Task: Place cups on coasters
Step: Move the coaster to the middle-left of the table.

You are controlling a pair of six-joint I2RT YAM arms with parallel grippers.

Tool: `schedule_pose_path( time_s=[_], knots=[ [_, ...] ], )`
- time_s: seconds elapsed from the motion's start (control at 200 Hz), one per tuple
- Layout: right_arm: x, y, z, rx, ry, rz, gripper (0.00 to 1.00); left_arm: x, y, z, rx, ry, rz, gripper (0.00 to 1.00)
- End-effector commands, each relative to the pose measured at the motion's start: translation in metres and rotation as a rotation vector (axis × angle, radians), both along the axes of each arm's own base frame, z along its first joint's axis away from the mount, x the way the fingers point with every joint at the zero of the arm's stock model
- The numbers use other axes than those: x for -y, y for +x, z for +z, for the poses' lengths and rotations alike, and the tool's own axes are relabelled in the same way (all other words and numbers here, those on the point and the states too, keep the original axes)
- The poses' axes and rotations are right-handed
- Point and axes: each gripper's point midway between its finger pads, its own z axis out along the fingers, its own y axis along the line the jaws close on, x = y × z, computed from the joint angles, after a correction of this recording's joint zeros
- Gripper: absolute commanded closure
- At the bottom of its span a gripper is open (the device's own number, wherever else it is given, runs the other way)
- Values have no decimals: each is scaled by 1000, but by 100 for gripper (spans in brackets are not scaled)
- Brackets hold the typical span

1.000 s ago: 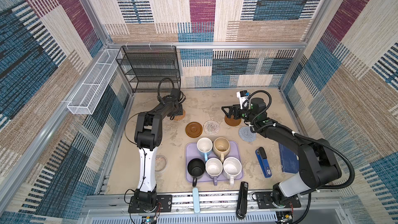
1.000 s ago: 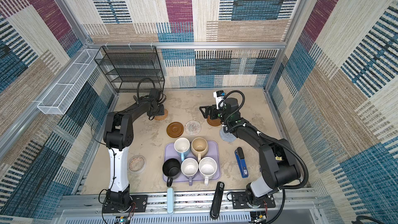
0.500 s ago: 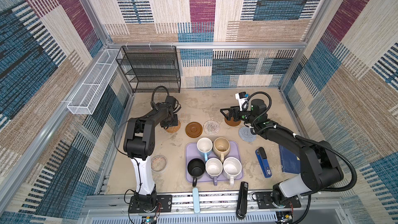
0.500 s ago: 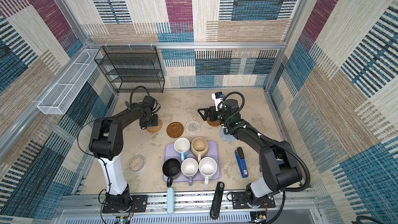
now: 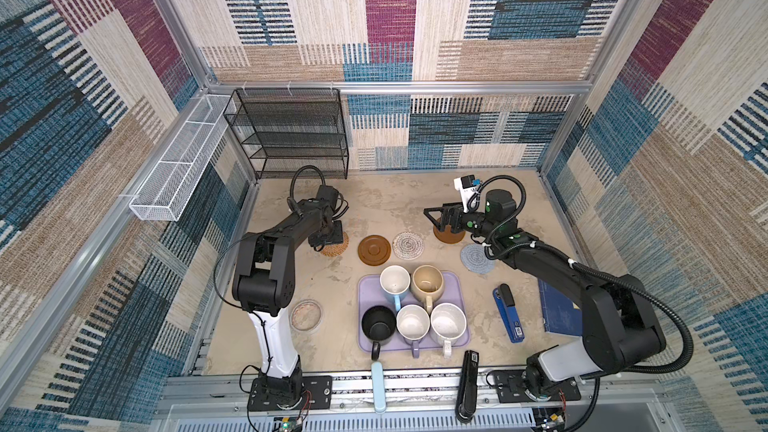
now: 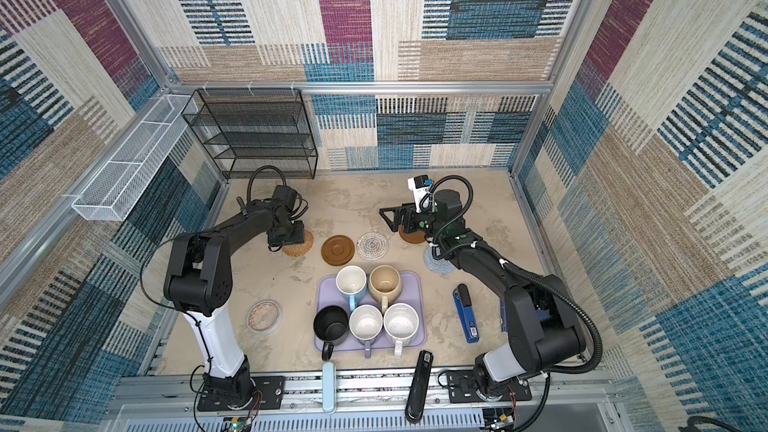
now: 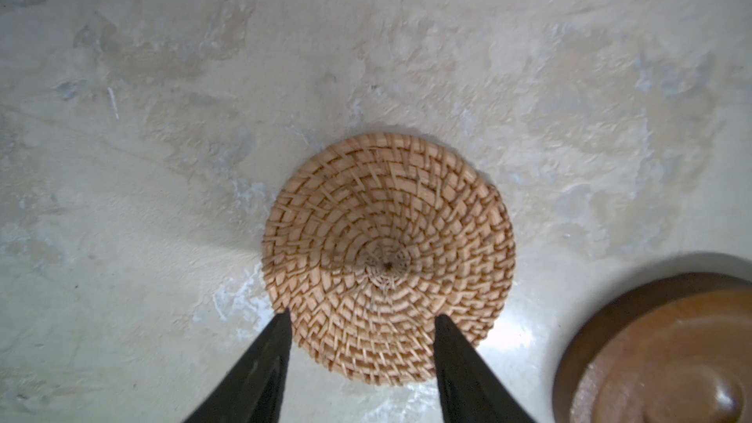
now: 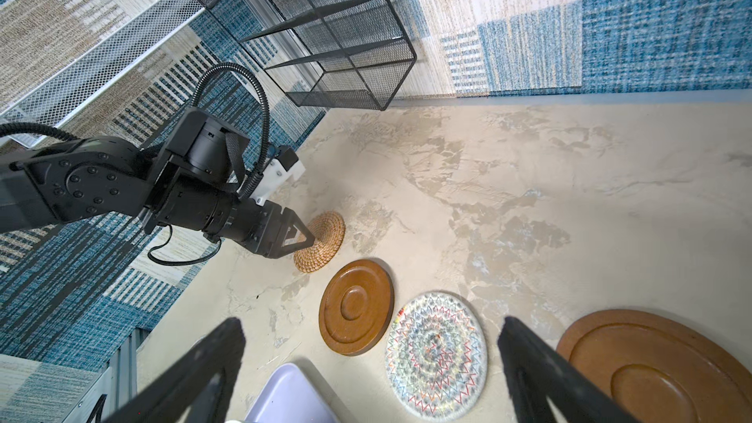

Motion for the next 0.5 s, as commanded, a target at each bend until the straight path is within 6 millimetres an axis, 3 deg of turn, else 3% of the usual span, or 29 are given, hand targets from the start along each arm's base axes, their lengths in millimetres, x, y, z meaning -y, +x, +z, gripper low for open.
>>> schedule_pose_path(
  time_s=[0.0, 0.16, 0.275, 0.371, 0.491],
  knots=[
    [0, 1, 6, 13, 14, -9, 0, 5, 1, 8, 23, -25, -3, 41],
    [0, -1, 11, 12, 10, -1, 0, 10, -4, 47, 98, -43, -26, 36],
    [2, -1, 13, -17, -4, -15, 0, 35, -9, 73, 149, -70, -117, 24],
    [7, -3, 15, -20, -26, -35, 0, 68, -21, 72, 133, -135, -208, 8],
    [-7, -21, 26, -2, 9, 94, 0, 105, -36, 67, 97, -248, -274, 2]
  ],
)
